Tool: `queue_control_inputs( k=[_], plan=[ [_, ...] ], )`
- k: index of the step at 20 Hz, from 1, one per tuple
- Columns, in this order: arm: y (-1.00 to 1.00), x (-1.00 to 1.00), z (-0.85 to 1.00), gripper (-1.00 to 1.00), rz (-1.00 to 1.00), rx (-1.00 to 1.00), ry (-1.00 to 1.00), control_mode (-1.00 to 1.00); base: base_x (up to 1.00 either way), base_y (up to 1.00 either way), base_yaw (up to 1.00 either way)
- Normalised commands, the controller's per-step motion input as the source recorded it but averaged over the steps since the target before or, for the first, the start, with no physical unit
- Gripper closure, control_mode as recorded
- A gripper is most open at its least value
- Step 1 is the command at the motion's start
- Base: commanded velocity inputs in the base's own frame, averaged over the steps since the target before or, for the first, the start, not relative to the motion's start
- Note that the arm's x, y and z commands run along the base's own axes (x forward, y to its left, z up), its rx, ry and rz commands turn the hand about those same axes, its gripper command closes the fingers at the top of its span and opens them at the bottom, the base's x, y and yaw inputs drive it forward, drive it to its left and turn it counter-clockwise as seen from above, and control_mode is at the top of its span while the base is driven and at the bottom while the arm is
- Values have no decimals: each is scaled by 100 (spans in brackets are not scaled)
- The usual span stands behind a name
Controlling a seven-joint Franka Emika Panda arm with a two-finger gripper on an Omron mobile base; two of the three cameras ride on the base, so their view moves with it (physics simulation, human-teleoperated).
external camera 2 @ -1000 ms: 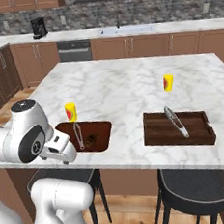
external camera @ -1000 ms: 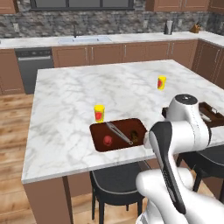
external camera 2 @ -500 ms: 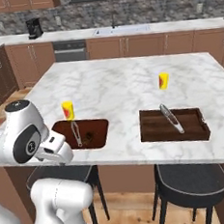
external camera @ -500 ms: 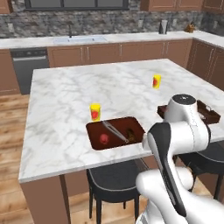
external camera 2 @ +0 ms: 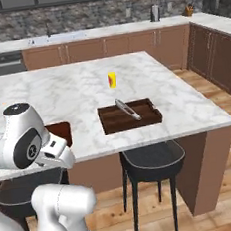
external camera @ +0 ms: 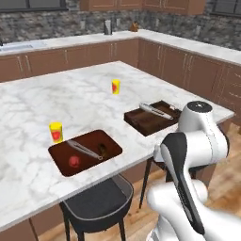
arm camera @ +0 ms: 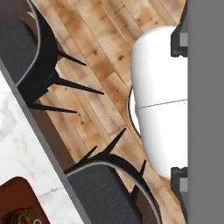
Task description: Gather the sweet potato and bell pepper from the fridge and place them on a tray on the dining counter. Then gather the steak and fish from the fridge and place them on the other tray.
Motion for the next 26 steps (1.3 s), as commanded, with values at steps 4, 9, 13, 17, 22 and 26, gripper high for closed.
queue_control_inputs(
  k=[4, 9, 13, 17, 22, 26],
  plan=[
    [0, 0, 0, -100, 0, 0, 0, 100, 5, -35, -69],
    [0, 0, 0, -100, 0, 0, 0, 100, 18, -53, -66],
    [0, 0, 0, -100, 0, 0, 0, 100, 18, -59, -64],
    [0, 0, 0, -100, 0, 0, 0, 100, 22, -69, -61],
    [0, 0, 0, -100, 0, 0, 0, 100, 39, -74, -53],
    [0, 0, 0, -100, 0, 0, 0, 100, 62, -61, -44]
  ],
)
